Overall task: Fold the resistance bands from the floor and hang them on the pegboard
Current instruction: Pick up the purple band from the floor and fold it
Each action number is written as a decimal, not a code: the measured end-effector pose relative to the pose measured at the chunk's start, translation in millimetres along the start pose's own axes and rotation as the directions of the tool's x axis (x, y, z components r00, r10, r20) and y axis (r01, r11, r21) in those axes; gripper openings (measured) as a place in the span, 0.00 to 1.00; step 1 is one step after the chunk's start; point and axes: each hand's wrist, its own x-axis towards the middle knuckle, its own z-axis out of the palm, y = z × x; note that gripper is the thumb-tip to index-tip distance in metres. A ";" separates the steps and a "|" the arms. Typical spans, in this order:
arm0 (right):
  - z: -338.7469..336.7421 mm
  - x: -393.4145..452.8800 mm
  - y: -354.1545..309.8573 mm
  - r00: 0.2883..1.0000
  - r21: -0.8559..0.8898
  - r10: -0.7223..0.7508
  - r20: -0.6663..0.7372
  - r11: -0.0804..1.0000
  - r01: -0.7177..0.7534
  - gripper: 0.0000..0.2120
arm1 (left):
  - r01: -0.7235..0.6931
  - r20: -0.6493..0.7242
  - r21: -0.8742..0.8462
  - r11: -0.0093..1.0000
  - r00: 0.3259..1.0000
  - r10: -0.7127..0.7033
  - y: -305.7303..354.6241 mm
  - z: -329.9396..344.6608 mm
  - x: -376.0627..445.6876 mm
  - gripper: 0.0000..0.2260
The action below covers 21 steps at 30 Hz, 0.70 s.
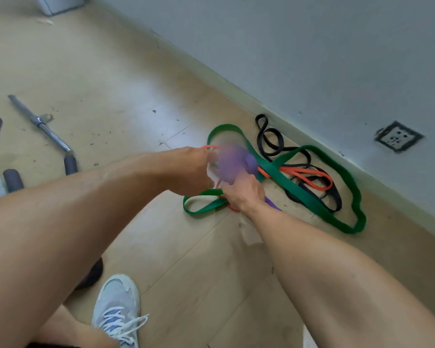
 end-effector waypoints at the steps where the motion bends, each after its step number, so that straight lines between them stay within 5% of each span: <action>1: -16.1 -4.3 -5.8 0.999 0.053 0.004 -0.040 0.999 -0.001 0.27 | -0.009 -0.022 -0.003 1.000 1.000 0.008 -0.3 -1.9 -5.5 0.27; 5: -89.8 -26.4 -23.8 0.987 0.097 -0.115 -0.113 0.987 0.126 0.35 | -0.043 -0.145 -0.082 0.996 0.989 0.031 -4.0 -13.5 -32.6 0.32; 9: -170.7 -62.1 -48.2 0.943 -0.055 -0.330 0.041 0.942 0.332 0.18 | -0.077 -0.282 -0.130 0.988 0.959 0.037 -10.7 -22.6 -60.2 0.37; 15: -244.0 -140.1 -85.3 0.843 -0.086 -0.454 0.289 0.864 0.495 0.11 | -0.260 -0.443 -0.303 0.917 0.890 0.107 -6.3 -32.2 -95.1 0.43; 19: -250.8 -169.1 -90.9 0.817 -0.005 -0.435 0.378 0.882 0.472 0.10 | -0.413 -0.514 -0.428 0.804 0.843 0.159 -6.2 -31.9 -107.2 0.15; 21: -241.8 -174.3 -89.9 0.824 0.031 -0.392 0.408 0.908 0.417 0.18 | -0.411 -0.528 -0.440 0.798 0.838 0.141 -10.3 -31.4 -110.9 0.07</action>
